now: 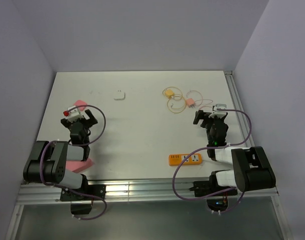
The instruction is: Insert the plug
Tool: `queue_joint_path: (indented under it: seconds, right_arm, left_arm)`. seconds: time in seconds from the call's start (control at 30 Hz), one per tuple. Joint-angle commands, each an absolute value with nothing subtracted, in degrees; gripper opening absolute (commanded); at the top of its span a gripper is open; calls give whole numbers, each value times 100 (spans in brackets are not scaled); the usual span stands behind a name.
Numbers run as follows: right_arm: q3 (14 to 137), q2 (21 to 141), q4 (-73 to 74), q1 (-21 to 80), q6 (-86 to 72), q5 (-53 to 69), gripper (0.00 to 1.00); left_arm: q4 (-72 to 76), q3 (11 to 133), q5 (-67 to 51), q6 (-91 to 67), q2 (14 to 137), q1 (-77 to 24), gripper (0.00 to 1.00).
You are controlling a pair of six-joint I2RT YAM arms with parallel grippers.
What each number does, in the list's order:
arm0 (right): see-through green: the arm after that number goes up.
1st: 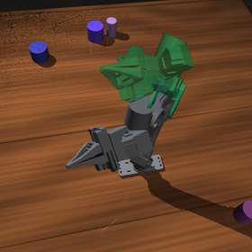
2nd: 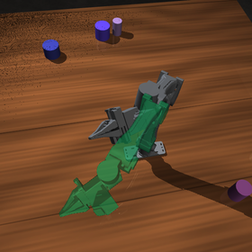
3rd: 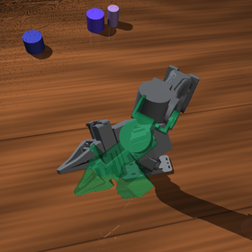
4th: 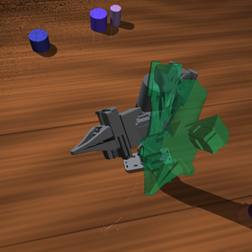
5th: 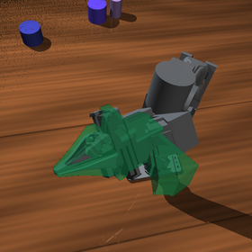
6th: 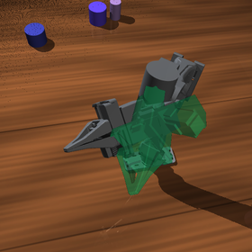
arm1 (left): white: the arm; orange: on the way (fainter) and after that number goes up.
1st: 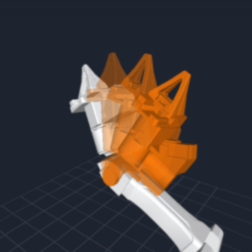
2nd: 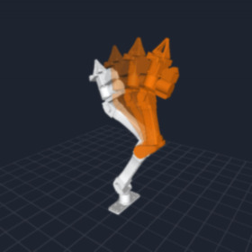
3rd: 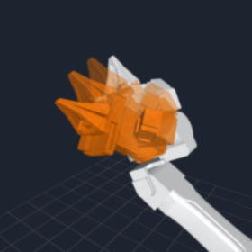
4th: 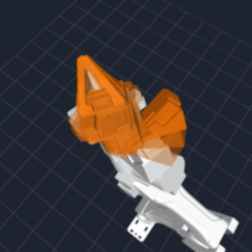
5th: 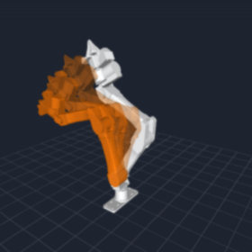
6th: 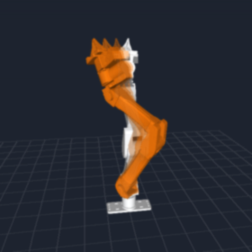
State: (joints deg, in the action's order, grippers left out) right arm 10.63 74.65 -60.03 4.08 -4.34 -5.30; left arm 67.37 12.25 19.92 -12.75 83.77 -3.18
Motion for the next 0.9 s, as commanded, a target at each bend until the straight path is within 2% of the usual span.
queue_joint_path:
  seconds: [0.0, 0.17, 0.23, 0.4, 0.57, 0.7, 0.77, 0.83, 0.87]
  right_arm:
    - [1248, 7436, -6320, 369, -316, -571, 100]
    - [1257, 7436, -6319, 369, -316, -563, 100]
    - [1248, 7436, -6311, 369, -316, -562, 100]
    - [1248, 7313, -6268, 421, -474, -1220, 100]
    - [1634, 6461, -4810, 773, -457, -2152, 100]
    - [1547, 5697, -4177, 1133, -824, -2503, 100]
    - [1967, 5319, -2906, 1160, -1572, -2497, 100]
    - [2737, 5238, -1172, 1151, -2324, -2443, 100]
    - [2890, 5273, -882, 1151, -2407, -2374, 100]
  left_arm:
    - [6095, 1730, 2031, -1143, 7841, -308, 100]
    - [4075, 2179, 2715, -1781, 6851, -343, 99]
    - [3746, 2092, 2690, -1985, 6348, -386, 99]
    - [2754, 1671, 2391, -2504, 4274, -703, 99]
    - [1970, 1547, 1137, -2785, 2422, -835, 99]
    - [1337, 1757, 669, -2953, 1715, -844, 100]
    - [960, 2046, 729, -3058, 1670, -922, 100]
    - [417, 2319, 1228, -3468, 1827, -958, 99]
    - [126, 2660, 1570, -3802, 1915, -958, 99]
